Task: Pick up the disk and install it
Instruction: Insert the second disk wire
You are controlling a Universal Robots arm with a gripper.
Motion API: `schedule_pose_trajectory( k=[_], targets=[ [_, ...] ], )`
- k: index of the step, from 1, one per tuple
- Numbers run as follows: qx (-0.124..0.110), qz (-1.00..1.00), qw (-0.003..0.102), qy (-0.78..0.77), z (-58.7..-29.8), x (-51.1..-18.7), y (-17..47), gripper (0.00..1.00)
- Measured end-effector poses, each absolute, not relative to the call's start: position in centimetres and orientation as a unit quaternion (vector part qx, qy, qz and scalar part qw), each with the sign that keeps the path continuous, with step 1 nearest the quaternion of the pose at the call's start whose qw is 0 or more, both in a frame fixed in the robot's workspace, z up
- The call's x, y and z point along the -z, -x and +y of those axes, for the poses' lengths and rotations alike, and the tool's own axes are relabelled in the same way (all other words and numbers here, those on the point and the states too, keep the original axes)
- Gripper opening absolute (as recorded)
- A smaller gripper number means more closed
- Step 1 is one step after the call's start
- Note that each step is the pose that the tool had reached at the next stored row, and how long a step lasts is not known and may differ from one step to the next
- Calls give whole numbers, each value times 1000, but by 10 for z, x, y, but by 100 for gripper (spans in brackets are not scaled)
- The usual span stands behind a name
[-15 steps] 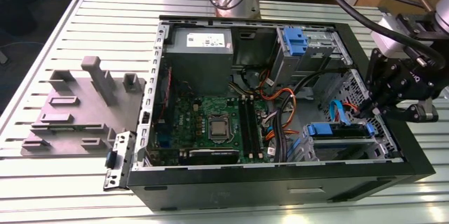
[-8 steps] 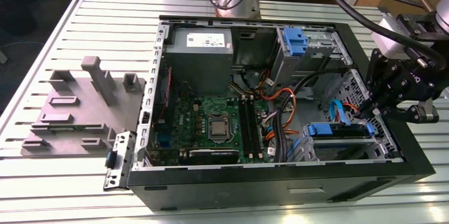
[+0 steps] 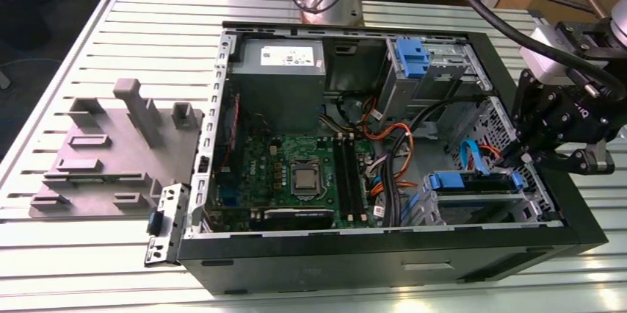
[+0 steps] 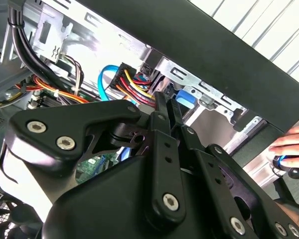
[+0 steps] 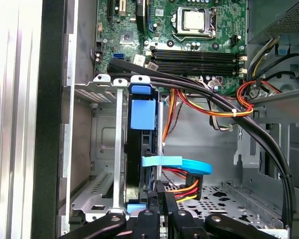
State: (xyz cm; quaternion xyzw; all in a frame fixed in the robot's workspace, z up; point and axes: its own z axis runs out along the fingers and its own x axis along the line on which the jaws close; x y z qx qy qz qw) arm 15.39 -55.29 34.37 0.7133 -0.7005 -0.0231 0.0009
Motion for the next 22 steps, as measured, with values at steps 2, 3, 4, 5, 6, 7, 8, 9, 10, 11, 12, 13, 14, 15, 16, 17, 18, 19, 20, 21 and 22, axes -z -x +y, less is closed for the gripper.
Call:
schedule_pose_trajectory(
  k=[2,3,4,5,6,7,8,9,10,11,12,13,14,15,16,17,18,19,20,21,22],
  targets=[
    [23,-701,0,-713,-555,-344,-154,16],
    [24,-701,0,-713,-556,-344,-153,16],
    [24,-701,0,-713,-557,-344,-153,16],
    [23,-701,0,-713,-558,-344,-152,16],
    [23,-701,0,-713,-559,-344,-152,16],
    [23,-701,-1,-713,-560,-344,-151,16],
    [23,-701,-1,-713,-562,-344,-151,16],
    [23,-700,-1,-713,-563,-344,-151,16],
    [23,-700,-1,-713,-565,-343,-151,16],
    [23,-700,-1,-713,-567,-343,-151,16],
    [23,-701,-1,-713,-568,-343,-151,16],
    [23,-701,-1,-713,-569,-342,-151,16],
    [23,-700,-1,-713,-570,-341,-150,16],
    [23,-700,-1,-713,-570,-340,-150,16],
    [23,-700,-1,-713,-570,-340,-150,16],
    [23,-700,-1,-713,-570,-340,-150,16],
    [23,-700,-1,-713,-570,-340,-150,16],
    [23,-700,-1,-713,-571,-340,-150,16],
    [23,-700,-1,-713,-571,-340,-150,16],
    [23,-700,-1,-713,-571,-340,-150,16],
    [23,-700,-1,-713,-571,-340,-150,16]
  ],
)
